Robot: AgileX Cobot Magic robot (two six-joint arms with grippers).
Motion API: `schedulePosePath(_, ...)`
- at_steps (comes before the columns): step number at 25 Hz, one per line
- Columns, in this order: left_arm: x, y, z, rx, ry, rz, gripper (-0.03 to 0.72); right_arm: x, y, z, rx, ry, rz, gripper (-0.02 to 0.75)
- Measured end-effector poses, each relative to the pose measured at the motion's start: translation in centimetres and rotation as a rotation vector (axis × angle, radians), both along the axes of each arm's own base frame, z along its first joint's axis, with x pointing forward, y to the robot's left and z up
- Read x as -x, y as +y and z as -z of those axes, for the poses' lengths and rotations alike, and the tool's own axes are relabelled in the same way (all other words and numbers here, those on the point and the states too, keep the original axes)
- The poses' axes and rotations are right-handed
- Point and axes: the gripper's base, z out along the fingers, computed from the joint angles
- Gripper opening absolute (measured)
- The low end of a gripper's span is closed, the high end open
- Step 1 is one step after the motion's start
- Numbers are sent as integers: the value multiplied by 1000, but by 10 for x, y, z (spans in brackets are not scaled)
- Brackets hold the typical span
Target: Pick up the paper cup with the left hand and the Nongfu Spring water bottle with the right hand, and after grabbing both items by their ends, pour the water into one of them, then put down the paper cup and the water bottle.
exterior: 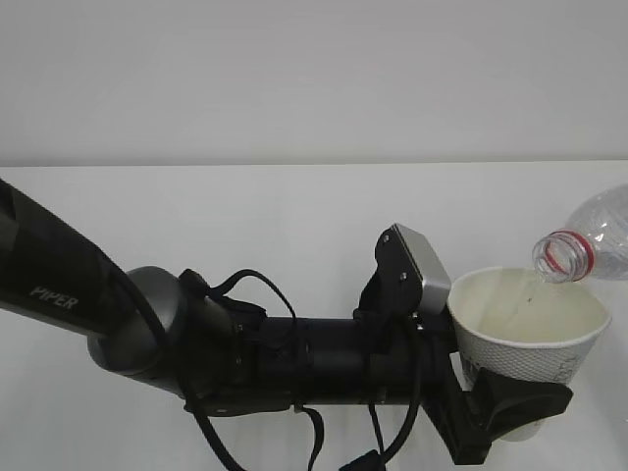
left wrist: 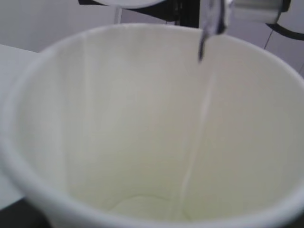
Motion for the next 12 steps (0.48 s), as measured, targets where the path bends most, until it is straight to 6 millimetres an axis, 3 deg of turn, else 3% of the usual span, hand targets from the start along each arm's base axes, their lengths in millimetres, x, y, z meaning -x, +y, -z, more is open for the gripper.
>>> schedulePosePath(12,0,0,0,0,0,0,549,0,0,0,15,-1,-4,449)
